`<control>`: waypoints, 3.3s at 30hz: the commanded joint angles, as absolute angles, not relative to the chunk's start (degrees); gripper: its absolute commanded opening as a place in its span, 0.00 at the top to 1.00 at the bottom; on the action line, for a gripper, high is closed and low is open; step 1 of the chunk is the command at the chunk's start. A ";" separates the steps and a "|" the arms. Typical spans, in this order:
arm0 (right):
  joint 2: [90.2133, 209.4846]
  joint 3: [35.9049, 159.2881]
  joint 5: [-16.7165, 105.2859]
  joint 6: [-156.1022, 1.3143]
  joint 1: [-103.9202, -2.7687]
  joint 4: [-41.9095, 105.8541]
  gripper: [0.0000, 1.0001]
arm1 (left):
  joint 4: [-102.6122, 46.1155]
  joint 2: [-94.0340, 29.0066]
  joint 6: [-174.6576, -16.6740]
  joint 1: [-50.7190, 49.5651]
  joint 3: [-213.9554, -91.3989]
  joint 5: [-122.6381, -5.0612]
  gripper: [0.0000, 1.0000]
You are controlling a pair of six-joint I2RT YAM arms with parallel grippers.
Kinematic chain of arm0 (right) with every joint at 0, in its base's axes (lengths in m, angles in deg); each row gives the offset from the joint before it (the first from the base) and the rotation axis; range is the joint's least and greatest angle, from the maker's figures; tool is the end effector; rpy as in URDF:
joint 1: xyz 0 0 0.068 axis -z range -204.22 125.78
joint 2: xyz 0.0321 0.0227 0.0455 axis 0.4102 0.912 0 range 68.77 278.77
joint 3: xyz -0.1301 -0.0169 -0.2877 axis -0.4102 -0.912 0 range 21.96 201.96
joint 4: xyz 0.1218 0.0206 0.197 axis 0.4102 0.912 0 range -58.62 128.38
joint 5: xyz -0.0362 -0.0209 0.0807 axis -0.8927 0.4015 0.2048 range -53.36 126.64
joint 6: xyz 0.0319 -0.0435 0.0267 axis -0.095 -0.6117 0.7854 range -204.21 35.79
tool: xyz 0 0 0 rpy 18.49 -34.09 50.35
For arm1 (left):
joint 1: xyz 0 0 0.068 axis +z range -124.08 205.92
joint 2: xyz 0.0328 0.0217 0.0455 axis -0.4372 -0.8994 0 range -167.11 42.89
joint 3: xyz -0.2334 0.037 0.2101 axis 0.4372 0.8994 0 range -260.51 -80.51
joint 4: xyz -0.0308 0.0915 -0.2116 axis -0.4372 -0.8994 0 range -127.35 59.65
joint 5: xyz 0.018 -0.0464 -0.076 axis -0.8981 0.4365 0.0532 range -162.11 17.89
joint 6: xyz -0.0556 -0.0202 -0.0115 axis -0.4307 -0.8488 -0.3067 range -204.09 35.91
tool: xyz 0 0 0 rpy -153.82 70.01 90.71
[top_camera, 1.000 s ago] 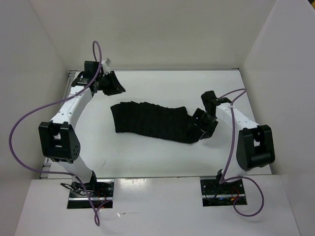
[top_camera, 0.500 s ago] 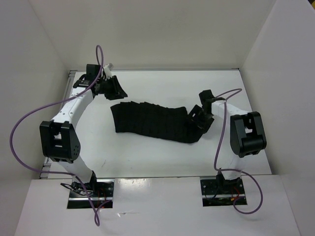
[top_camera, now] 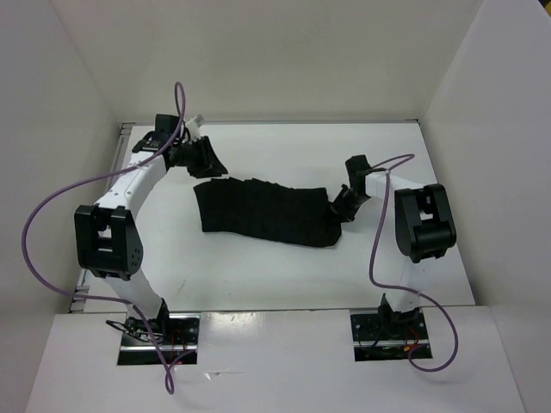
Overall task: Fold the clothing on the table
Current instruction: Fold the skirt
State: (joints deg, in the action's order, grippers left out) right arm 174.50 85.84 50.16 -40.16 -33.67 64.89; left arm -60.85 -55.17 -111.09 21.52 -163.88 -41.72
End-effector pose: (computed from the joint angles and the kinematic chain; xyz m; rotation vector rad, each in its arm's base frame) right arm 0.3263 0.0648 0.1991 0.8430 2.8594 0.4878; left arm 0.3619 -0.0505 0.3430 -0.2052 2.3881 -0.8887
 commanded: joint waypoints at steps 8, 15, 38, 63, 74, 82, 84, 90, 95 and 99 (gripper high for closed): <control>176.97 96.66 44.56 -47.03 -34.15 65.56 1.00 | -63.05 -60.82 -102.29 14.50 -161.72 -29.75 0.63; 176.43 98.95 45.08 -48.17 -34.15 66.62 1.00 | -65.42 -67.84 -100.43 5.80 -163.91 -29.92 0.64; 165.46 100.54 52.63 -48.17 -34.68 67.76 1.00 | -63.66 -86.47 -107.99 -6.94 -172.35 -51.20 1.00; 156.04 98.78 79.70 -37.02 -34.68 55.12 1.00 | -61.82 -94.48 -114.14 -11.61 -188.79 -44.69 1.00; 154.47 96.07 77.78 -40.61 -31.96 59.33 1.00 | -64.27 -80.26 -112.40 -5.56 -184.40 -50.57 0.55; 153.41 93.59 76.55 -43.07 -31.42 61.43 1.00 | -68.67 -65.14 -109.75 3.24 -176.06 -58.13 0.52; 153.41 93.59 75.94 -43.08 -31.42 61.44 1.00 | -68.67 -63.72 -109.14 6.49 -172.81 -61.38 0.58; 152.88 93.59 75.32 -43.60 -30.90 62.67 1.00 | -67.10 -64.94 -108.08 10.89 -162.70 -66.75 0.87; 152.88 93.59 75.32 -42.99 -30.90 62.67 1.00 | -63.23 -68.81 -109.13 10.89 -158.74 -63.51 0.91; 152.88 94.12 75.32 -42.38 -32.04 62.05 1.00 | -60.68 -70.49 -109.74 10.89 -157.51 -59.38 0.93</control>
State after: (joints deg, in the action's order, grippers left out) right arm 155.55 93.51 74.75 -42.73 -31.55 62.60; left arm -65.07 -70.29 -109.71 11.09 -157.94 -62.68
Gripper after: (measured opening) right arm 0.011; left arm 0.076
